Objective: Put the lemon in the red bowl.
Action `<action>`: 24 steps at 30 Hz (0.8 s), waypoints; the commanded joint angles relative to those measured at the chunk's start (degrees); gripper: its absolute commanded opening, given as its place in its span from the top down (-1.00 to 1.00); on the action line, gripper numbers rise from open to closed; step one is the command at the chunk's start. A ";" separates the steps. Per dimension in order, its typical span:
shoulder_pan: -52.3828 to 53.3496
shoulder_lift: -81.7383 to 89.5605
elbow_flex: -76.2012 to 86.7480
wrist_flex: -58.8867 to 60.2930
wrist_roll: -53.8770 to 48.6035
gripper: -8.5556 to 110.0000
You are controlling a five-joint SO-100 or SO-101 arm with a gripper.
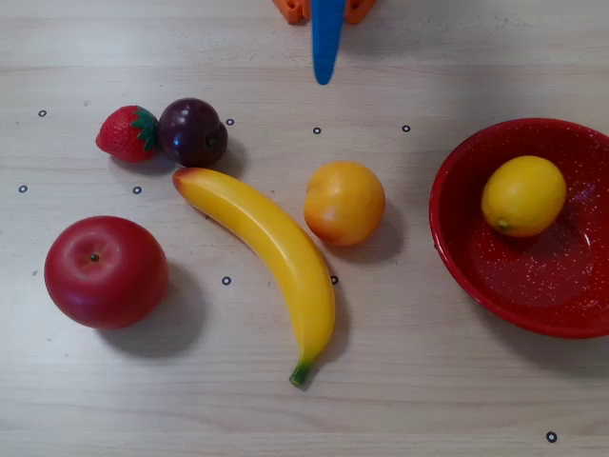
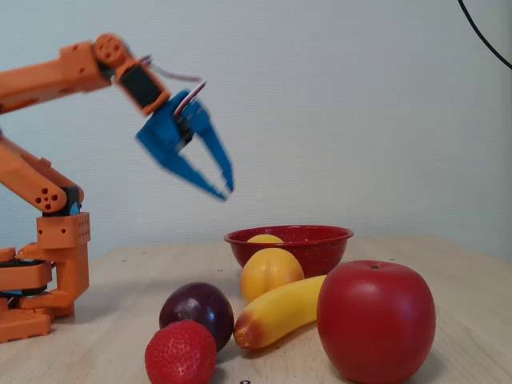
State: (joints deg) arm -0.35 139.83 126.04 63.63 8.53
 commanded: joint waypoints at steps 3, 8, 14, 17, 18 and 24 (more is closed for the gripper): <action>-2.02 11.16 10.37 -9.14 1.67 0.85; -2.02 21.97 26.19 -15.91 1.23 0.85; -2.29 32.17 42.36 -25.05 1.41 0.85; -2.02 35.86 47.46 -27.16 1.23 0.85; -1.93 37.09 48.96 -27.69 1.23 0.85; -1.93 41.40 52.65 -25.05 0.09 0.85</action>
State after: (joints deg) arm -0.88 179.82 177.89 38.32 8.88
